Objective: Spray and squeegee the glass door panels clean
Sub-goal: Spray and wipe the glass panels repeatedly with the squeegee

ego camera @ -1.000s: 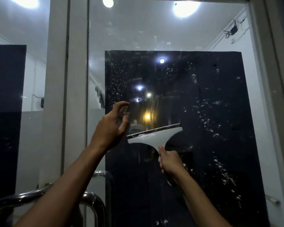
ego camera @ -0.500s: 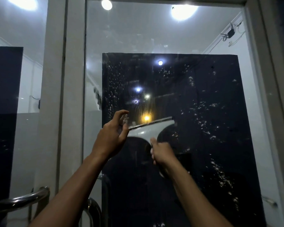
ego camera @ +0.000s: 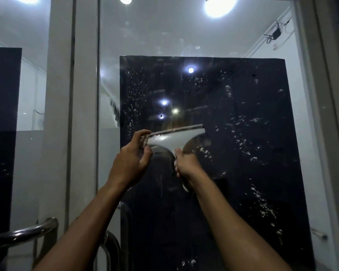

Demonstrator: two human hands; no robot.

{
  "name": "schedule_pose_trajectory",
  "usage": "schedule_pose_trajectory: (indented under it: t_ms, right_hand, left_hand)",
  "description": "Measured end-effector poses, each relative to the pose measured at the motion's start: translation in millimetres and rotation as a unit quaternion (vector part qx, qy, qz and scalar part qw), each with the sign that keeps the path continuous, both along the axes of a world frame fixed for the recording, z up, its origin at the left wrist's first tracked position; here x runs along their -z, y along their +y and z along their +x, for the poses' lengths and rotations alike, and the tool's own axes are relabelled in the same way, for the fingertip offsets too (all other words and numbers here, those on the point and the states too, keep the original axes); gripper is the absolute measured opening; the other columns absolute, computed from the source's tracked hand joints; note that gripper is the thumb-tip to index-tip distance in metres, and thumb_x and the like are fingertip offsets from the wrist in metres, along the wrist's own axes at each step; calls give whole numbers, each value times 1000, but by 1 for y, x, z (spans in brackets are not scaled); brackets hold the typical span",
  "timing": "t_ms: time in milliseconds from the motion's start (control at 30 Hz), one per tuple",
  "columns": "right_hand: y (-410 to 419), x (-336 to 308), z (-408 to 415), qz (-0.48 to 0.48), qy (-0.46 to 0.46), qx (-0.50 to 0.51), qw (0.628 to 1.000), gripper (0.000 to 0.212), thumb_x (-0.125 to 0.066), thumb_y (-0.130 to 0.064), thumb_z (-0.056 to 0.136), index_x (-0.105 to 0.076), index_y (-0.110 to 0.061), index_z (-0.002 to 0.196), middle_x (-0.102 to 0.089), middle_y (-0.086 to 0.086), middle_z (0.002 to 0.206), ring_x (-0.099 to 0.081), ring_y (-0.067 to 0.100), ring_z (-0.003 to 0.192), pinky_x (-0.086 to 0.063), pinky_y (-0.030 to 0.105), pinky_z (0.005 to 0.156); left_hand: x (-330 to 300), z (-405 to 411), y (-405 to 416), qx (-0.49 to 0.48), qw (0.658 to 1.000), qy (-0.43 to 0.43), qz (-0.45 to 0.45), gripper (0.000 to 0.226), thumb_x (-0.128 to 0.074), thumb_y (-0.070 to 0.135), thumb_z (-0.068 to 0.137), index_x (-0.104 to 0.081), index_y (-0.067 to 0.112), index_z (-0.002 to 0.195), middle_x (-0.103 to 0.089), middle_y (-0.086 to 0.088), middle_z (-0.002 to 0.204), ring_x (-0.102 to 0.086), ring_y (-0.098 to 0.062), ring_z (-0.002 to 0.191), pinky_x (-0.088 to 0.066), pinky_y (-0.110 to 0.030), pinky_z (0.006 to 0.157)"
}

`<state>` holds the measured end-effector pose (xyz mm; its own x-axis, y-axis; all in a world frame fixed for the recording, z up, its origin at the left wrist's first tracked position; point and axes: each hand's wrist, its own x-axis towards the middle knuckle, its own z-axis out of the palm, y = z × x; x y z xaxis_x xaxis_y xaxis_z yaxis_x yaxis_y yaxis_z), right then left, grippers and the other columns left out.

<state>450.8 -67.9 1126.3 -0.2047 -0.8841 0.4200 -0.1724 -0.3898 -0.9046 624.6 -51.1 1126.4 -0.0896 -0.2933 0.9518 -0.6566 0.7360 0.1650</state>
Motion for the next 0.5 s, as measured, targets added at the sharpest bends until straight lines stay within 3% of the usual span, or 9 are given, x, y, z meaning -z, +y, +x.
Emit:
schedule_pose_trajectory:
  t_ms: [100, 200, 300, 400, 500]
  right_hand:
    - [5, 59, -7, 31, 62, 16, 997, 54, -41, -45, 103, -58, -12, 63, -56, 2, 52, -50, 11, 39, -41, 19, 43]
    - [11, 73, -17, -8, 104, 39, 994, 61, -41, -48, 102, -57, -12, 55, -56, 0, 47, -54, 14, 42, -47, 27, 54]
    - [13, 57, -28, -91, 194, 106, 971, 63, -40, -51, 102, -60, -7, 61, -62, 4, 58, -61, 20, 56, -50, 35, 63]
    - [19, 28, -35, -161, 262, 128, 943, 62, -37, -56, 101, -51, -17, 54, -55, -1, 55, -54, 16, 52, -45, 34, 58]
    - [24, -18, -19, -205, 357, 155, 898, 59, -35, -59, 100, -51, -23, 57, -57, -3, 66, -55, 19, 65, -42, 35, 63]
  left_hand:
    - [7, 3, -2, -10, 1000, -2, 12, 38, -53, 27, 101, -42, 38, 136, -70, -3, 106, -66, -18, 82, -58, -41, 73]
    - [8, 4, -1, -11, 1000, -3, 12, 36, -52, 29, 101, -43, 38, 135, -69, -2, 102, -65, -16, 78, -58, -40, 71]
    - [3, 10, 1, -13, 1000, -1, 0, 36, -52, 26, 101, -43, 38, 134, -69, -2, 98, -64, -17, 75, -56, -38, 67]
    - [-8, 19, 3, -22, 1000, 0, -20, 37, -52, 24, 101, -43, 36, 134, -66, 0, 95, -61, -14, 69, -48, -32, 62]
    - [-22, 30, 5, -29, 999, 19, -30, 36, -51, 25, 101, -43, 34, 135, -68, -6, 92, -62, -17, 68, -54, -39, 63]
